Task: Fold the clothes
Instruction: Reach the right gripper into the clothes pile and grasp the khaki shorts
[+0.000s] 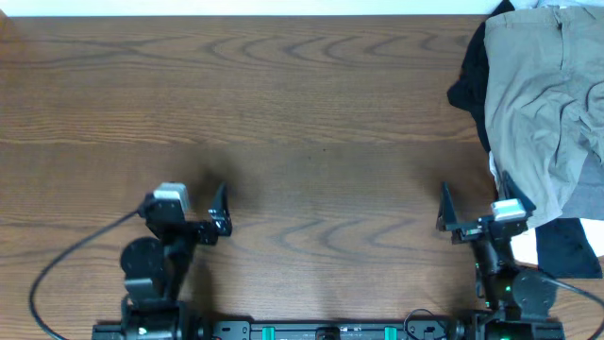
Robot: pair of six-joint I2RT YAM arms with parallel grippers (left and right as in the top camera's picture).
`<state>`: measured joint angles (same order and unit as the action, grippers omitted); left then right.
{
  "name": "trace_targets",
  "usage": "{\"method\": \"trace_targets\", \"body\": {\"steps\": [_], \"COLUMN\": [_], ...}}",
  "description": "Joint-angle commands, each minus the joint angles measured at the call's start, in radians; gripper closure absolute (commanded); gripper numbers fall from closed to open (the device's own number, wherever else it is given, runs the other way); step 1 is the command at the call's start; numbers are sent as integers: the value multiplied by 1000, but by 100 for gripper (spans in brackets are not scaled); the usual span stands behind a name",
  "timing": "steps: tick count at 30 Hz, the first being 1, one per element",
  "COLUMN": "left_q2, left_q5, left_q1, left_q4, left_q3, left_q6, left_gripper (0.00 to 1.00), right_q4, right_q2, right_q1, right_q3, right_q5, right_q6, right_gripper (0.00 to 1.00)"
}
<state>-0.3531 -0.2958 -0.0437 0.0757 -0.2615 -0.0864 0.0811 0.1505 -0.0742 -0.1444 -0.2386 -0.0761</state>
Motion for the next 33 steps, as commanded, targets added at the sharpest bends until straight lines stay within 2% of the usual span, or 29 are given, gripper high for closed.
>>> {"method": "trace_targets", "body": {"steps": [1, 6, 12, 15, 19, 21, 24, 27, 33], "left_q2": [-146, -401, -709, -863, -1046, -1124, -1200, -1254, -1321], "left_q5": [-84, -145, -166, -169, -167, -167, -169, -174, -175], "left_q1": [4, 4, 4, 6, 29, 47, 74, 100, 131], "left_q4": [34, 164, 438, 590, 805, 888, 902, 867, 849], "left_q3": [-175, -444, -809, -993, -1217, -1300, -1347, -1346, -1346], "left_q6": [-13, -13, 14, 42, 156, 196, 198, 175, 172], "left_gripper": [2, 2, 2, 2, 2, 2, 2, 2, 2], "right_q4": [-17, -140, -364, -553, -845, -933, -946, -875, -763], "right_q2": [126, 429, 845, 1058, 1331, 1442, 1535, 1577, 1645], "right_q1": [10, 10, 10, 10, 10, 10, 10, 2, -25], "right_q3": [-145, -412, -812, -1046, -1377, -1511, -1590, -1595, -1595], "right_q5": [-58, -150, -264, -279, -295, -291, -326, -313, 184], "right_q6": [-10, -31, -74, -115, -167, -166, -58, -51, 90], "right_gripper": [1, 1, 1, 1, 1, 1, 1, 1, 3]}}
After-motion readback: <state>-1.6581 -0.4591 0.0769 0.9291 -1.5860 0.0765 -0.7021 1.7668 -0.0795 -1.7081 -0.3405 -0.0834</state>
